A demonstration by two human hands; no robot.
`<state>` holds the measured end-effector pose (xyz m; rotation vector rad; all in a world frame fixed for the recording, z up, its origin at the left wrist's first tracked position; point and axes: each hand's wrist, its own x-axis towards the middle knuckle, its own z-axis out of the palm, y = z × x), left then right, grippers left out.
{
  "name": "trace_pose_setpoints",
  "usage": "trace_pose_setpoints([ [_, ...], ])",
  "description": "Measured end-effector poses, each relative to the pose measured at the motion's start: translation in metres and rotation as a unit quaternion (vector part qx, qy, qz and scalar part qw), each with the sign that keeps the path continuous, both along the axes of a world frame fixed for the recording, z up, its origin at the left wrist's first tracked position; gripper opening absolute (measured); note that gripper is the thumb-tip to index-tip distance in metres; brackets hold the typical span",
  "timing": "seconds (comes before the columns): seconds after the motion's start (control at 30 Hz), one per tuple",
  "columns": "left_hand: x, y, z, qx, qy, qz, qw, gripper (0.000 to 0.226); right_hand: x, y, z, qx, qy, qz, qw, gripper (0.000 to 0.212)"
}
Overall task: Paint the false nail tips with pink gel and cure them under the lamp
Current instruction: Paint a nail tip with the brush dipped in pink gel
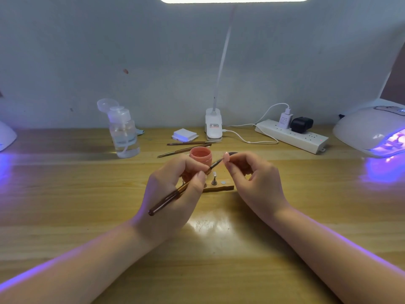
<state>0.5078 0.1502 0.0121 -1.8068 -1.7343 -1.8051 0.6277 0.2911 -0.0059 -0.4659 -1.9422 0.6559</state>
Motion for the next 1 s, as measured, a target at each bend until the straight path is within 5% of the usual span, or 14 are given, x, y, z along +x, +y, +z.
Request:
trace_pose_setpoints([
  [1.0,0.0006,0.0020,-0.0014,-0.025,-0.106,-0.033,0.994,0.010,0.0007,-0.0007,-0.0013,0.014,-0.013,0.016,1.000,0.012],
])
